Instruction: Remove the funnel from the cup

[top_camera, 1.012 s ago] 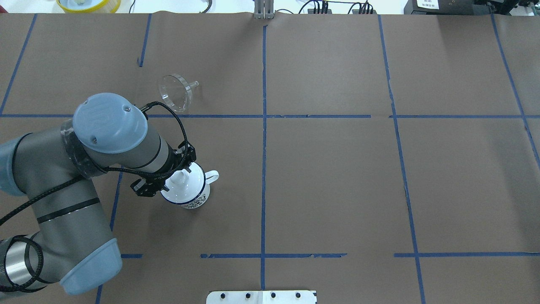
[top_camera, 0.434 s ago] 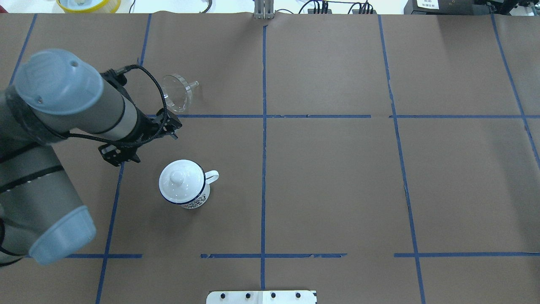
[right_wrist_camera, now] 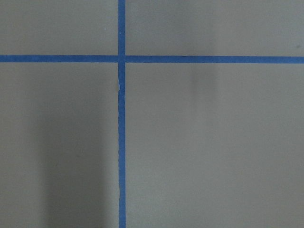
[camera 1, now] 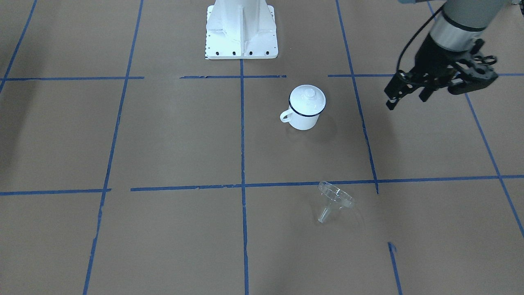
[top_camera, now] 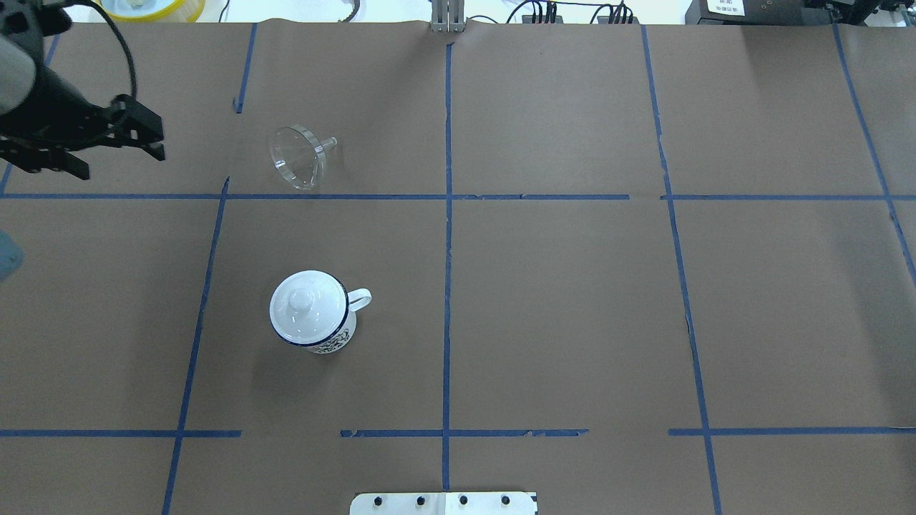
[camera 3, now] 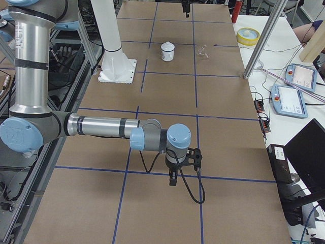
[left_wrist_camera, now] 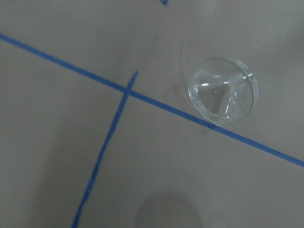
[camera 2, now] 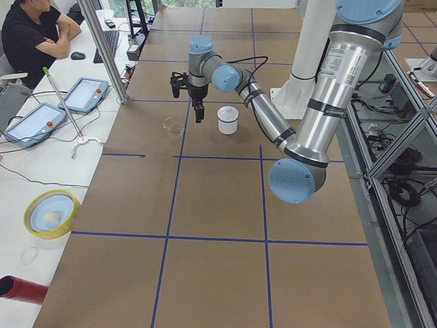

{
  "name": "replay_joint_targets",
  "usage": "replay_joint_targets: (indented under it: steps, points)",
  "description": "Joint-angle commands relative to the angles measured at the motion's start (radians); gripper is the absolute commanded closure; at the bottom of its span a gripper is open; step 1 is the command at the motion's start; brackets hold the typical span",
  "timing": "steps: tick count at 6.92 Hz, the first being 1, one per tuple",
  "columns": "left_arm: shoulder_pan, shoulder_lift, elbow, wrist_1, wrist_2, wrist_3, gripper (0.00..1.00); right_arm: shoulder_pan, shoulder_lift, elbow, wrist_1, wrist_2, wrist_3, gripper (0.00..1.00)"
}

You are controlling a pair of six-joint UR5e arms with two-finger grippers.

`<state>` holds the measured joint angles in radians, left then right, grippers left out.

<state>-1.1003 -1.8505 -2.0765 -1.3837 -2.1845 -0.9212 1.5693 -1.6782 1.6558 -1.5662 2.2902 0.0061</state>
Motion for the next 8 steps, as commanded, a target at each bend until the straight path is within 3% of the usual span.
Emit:
replay_joint_targets:
  steps: [1,3,4,6,8]
  points:
    - [-0.268,0.129,0.102,-0.003,-0.098,0.52,0.0,0.0,0.0,-0.001,0.0,0.0,0.0,0.0]
    - [-0.43,0.163,0.299,-0.011,-0.098,0.916,0.0,0.0,0.0,0.001,0.0,0.0,0.0,0.0]
    - [-0.484,0.163,0.373,-0.011,-0.098,1.024,0.0,0.0,0.0,-0.001,0.0,0.0,0.0,0.0]
    - [-0.495,0.163,0.417,-0.038,-0.107,1.03,0.0,0.0,0.0,-0.001,0.0,0.0,0.0,0.0]
    - [-0.523,0.152,0.473,-0.075,-0.199,1.018,0.0,0.0,0.0,-0.001,0.0,0.0,0.0,0.0]
